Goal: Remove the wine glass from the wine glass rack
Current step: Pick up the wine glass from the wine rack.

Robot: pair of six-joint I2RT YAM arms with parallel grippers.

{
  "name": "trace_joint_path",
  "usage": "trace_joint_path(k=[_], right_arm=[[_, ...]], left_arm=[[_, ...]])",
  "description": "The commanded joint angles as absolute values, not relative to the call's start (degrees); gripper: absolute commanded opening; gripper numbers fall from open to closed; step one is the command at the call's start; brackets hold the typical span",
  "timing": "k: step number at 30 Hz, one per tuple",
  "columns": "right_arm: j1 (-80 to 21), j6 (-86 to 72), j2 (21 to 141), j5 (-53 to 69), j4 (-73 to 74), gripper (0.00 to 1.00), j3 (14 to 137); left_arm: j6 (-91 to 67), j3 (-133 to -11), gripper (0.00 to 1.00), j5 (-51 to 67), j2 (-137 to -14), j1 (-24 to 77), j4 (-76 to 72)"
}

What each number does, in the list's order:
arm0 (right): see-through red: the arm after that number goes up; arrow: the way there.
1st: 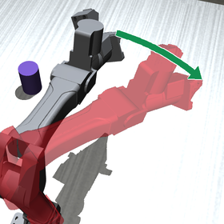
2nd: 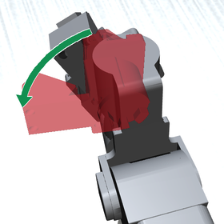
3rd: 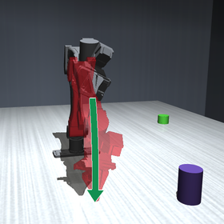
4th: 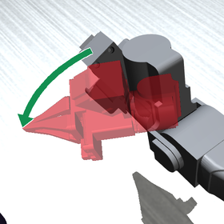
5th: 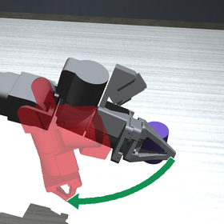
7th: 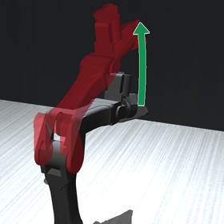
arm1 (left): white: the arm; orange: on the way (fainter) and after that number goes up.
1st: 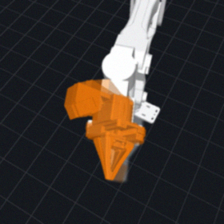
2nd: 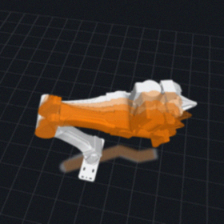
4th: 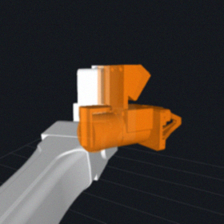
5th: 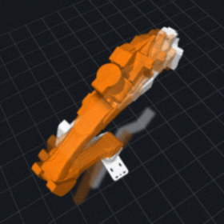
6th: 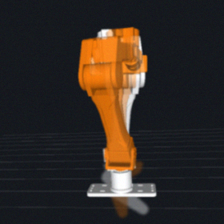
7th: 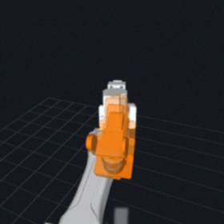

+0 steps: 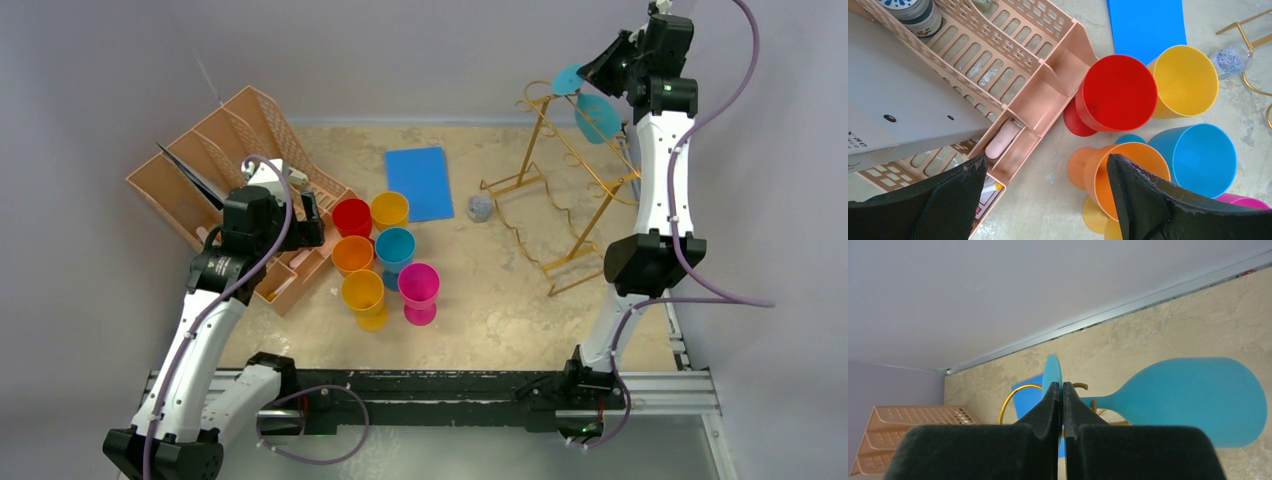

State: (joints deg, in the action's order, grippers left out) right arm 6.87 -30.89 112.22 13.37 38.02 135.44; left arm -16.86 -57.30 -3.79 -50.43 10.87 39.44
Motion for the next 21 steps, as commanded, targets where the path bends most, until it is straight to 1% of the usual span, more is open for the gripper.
trace_joint_path(k=[1, 12, 21], right_arm=[[7.3, -31.7, 108.2, 10.8, 33.6, 0.0, 134.8], [7.3, -31.9, 108.3, 9.4, 32.1, 0.0, 134.0], [7.6, -35.3, 104.7, 7.5, 25.4, 0.0, 126.8]], left_arm=[[-16.7, -57.1, 0.87, -2.7, -50.0, 10.3, 36.8], [-16.6, -57.1, 0.87, -2.5, -50.0, 10.2, 36.7], [-16.6, -57.1, 0.87, -2.0, -50.0, 10.1, 36.7]])
